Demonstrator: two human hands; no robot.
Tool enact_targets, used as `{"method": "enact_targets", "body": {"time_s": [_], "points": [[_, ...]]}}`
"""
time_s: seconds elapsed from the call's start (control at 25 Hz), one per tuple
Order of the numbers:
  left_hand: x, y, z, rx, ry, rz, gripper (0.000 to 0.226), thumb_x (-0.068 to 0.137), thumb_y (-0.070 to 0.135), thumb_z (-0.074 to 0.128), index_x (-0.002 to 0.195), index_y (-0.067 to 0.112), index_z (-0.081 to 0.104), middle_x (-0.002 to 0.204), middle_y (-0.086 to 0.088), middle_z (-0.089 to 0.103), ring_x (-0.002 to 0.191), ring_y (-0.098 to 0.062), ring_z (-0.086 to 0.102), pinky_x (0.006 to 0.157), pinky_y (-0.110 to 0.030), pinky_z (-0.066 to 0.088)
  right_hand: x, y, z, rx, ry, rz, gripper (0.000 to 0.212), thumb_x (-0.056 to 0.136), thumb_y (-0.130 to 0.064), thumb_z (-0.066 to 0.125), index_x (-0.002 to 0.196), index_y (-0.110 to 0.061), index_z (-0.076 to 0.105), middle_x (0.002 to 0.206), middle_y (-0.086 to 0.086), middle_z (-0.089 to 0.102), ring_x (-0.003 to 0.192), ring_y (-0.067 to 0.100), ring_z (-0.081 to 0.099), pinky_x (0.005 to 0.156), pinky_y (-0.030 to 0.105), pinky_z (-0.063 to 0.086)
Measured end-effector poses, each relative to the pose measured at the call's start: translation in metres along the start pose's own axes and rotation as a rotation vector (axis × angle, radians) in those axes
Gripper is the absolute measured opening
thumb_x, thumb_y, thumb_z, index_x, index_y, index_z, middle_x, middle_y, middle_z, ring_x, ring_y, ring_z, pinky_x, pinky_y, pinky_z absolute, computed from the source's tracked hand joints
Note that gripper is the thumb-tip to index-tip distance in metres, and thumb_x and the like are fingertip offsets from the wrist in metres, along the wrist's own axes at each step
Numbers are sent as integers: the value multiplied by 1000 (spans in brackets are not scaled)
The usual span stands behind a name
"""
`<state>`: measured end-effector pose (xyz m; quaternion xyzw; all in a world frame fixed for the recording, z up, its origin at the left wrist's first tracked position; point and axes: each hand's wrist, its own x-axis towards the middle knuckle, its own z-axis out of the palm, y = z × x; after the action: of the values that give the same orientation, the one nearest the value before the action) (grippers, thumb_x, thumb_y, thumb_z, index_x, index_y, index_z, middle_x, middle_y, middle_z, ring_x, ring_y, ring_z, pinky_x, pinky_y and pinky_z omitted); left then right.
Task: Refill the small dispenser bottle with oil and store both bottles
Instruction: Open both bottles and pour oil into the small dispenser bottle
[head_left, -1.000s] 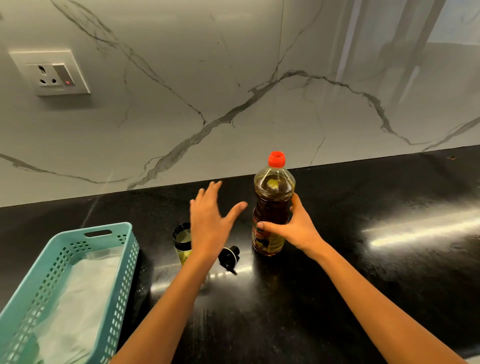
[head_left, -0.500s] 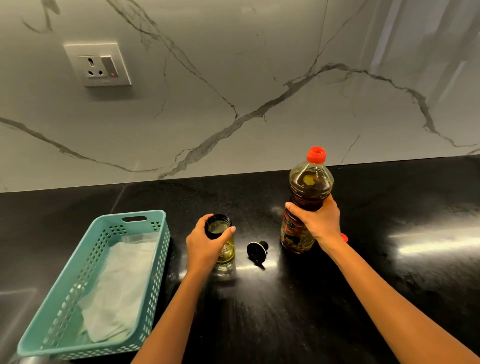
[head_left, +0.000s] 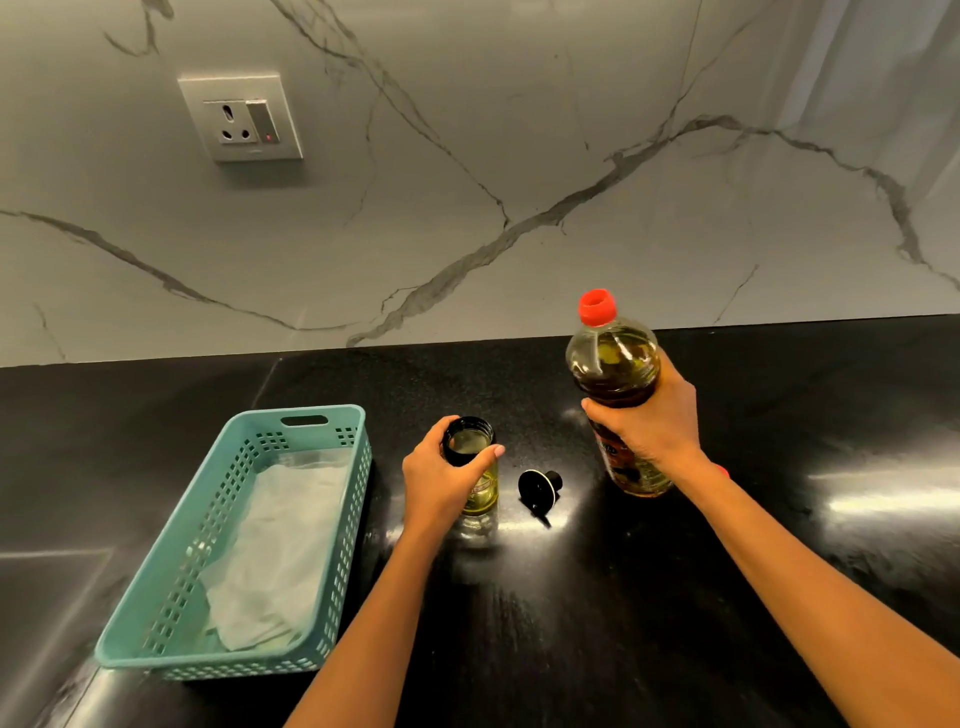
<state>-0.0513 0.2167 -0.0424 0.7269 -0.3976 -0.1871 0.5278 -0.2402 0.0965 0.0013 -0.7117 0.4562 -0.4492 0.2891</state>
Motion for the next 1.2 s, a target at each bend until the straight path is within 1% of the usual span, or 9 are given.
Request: {"method": "enact_targets", "body": {"time_s": [0.12, 0.2, 0.32, 0.52, 0.72, 0.8, 0.96, 1.08, 1.2], "points": [[0, -1, 0, -8, 7, 11, 42, 63, 32, 83, 97, 31, 58, 86, 18, 62, 88, -3, 60, 84, -24, 50, -3, -10, 6, -336, -62, -255, 60, 56, -29, 85, 108, -15, 57, 95, 4, 67, 88, 21, 62, 79, 33, 48], [1, -3, 0, -7, -1, 18, 43, 63, 32, 83, 100, 28, 60, 88, 15, 63, 89, -4, 60, 82, -21, 49, -1, -11, 12, -505, -101, -451, 59, 57, -35, 83, 105, -12, 59, 91, 6, 68, 85, 24, 64, 79, 34, 47], [1, -4, 0, -12, -15, 22, 46, 65, 33, 82, 105, 22, 62, 90, 12, 64, 88, -3, 60, 79, -15, 47, 4, -11, 21, -664, -105, -576, 58, 57, -38, 83, 102, -9, 61, 89, 8, 69, 82, 26, 66, 81, 37, 50], [1, -6, -3, 12, -66, 50, 45, 69, 36, 78, 109, 22, 60, 95, 10, 65, 89, 3, 58, 76, -7, 45, 15, -11, 27, -815, -97, -664, 61, 51, -30, 86, 102, -5, 63, 88, 11, 70, 81, 29, 67, 80, 40, 51], [1, -4, -13, -1, -149, 43, 42, 82, 25, 67, 122, 19, 55, 99, 9, 61, 95, -4, 55, 76, -7, 41, 20, -6, 25, -888, -124, -688, 65, 49, -29, 87, 104, -6, 61, 92, 9, 69, 83, 28, 66, 82, 39, 50], [1, -5, -14, -53, -186, -7, 45, 87, 21, 62, 130, 18, 49, 107, 5, 60, 100, -5, 54, 79, -10, 42, 19, -4, 25, -897, -130, -682, 65, 49, -27, 88, 105, -6, 61, 92, 10, 69, 83, 29, 65, 81, 40, 50], [3, -13, -16, -148, -214, -104, 48, 92, 18, 54, 138, 21, 41, 130, -6, 55, 117, -12, 50, 99, -30, 43, 19, -3, 26, -927, -133, -700, 64, 49, -25, 87, 105, -6, 61, 93, 11, 68, 84, 29, 64, 81, 40, 50], [2, -10, -18, -197, -218, -134, 44, 95, 15, 47, 138, 19, 40, 133, -4, 53, 115, -8, 48, 101, -28, 40, 19, -3, 26, -942, -126, -707, 66, 48, -22, 87, 106, -6, 60, 94, 11, 68, 84, 30, 64, 83, 41, 49], [1, -9, -18, -201, -217, -141, 42, 97, 17, 44, 139, 20, 39, 136, -3, 51, 120, -9, 45, 105, -29, 36, 18, -2, 25, -943, -122, -696, 69, 47, -22, 88, 107, -6, 60, 95, 12, 68, 86, 30, 64, 85, 43, 49]]}}
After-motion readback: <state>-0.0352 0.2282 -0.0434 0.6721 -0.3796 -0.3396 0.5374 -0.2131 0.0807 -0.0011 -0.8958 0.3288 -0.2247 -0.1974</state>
